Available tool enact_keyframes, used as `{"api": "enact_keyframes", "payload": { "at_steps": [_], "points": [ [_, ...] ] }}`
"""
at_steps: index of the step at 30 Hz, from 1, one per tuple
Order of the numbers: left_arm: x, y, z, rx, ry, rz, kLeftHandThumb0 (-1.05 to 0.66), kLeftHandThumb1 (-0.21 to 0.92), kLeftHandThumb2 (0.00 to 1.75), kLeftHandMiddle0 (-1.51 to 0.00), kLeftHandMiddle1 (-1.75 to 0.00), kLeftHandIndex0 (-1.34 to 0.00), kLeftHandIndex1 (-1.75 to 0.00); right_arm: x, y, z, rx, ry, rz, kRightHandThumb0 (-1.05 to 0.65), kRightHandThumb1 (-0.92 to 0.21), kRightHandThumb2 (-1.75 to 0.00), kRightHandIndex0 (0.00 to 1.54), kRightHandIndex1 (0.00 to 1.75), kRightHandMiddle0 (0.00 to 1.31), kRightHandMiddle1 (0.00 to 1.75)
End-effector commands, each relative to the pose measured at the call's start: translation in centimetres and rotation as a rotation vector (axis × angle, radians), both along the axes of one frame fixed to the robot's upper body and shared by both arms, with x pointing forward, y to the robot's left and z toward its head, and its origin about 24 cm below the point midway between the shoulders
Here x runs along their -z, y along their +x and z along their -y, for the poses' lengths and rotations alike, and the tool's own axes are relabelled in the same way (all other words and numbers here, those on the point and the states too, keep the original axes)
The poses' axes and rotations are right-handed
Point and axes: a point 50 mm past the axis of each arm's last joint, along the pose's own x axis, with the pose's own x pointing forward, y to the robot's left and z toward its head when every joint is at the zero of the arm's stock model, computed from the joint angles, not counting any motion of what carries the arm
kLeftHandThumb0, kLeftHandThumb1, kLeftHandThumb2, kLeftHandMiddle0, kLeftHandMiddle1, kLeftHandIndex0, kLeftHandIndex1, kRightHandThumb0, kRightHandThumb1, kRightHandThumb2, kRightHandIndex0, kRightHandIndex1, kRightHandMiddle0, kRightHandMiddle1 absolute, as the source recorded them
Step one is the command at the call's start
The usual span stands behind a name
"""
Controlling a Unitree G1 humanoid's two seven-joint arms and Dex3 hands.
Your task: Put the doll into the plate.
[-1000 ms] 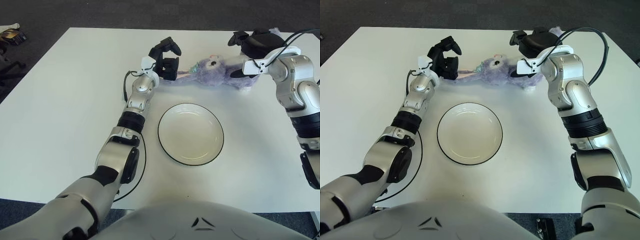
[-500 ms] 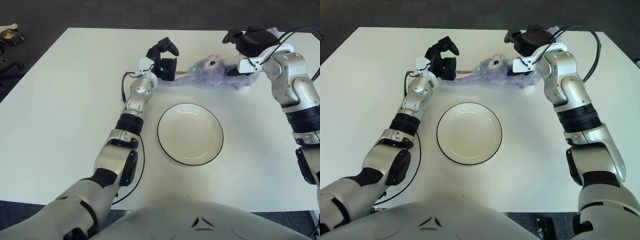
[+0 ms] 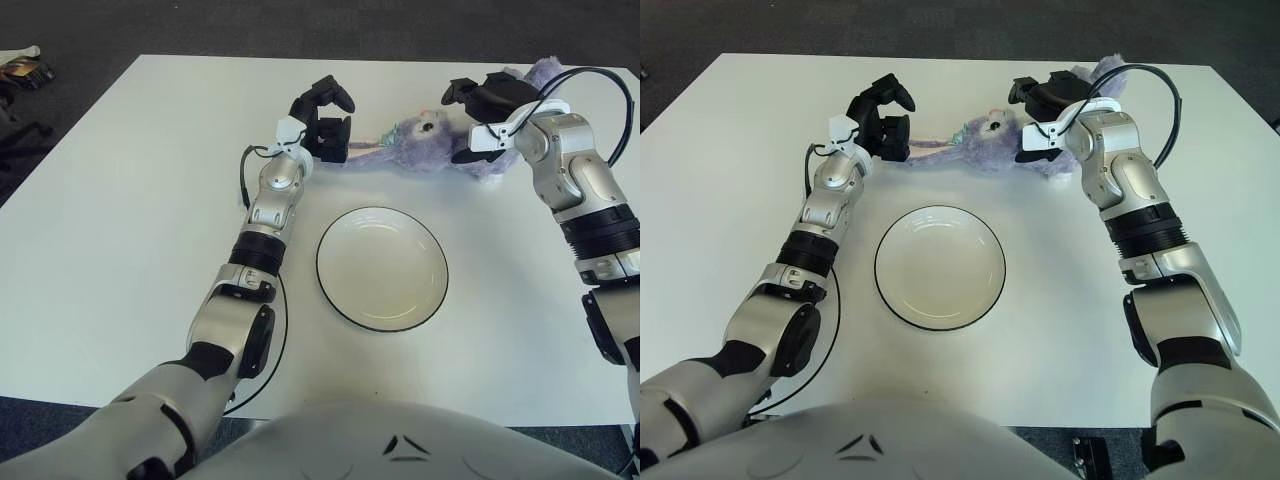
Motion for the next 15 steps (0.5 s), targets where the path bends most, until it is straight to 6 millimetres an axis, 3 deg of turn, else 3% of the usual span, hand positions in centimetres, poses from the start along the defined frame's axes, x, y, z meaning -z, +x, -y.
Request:
{"api": "enact_keyframes", "payload": {
  "at_steps": [1,15],
  "points": [
    [0.2,-0.1,-0.1,-0.01,0.004,-0.012,-0.49,0.29,1.35,-1.37,-1.75,-0.63,-1.75,-0.3,0.5,-0.2,-0.001,-0.016,-0.021,-0.97,-0.47,-0.78,0.0,0.96,0.0,0.71],
    [0.0,-0.3,0.0,0.005,-0.012,0.009,-0.48,0.32,1.31,-1.34,-1.75,-0.61,-1.75,2.8,2.6,0.3,0.042,-0.031,-0.115,-0.88,-0.47,-0.8,0.0,0.72,0.0,0.64]
  ]
}}
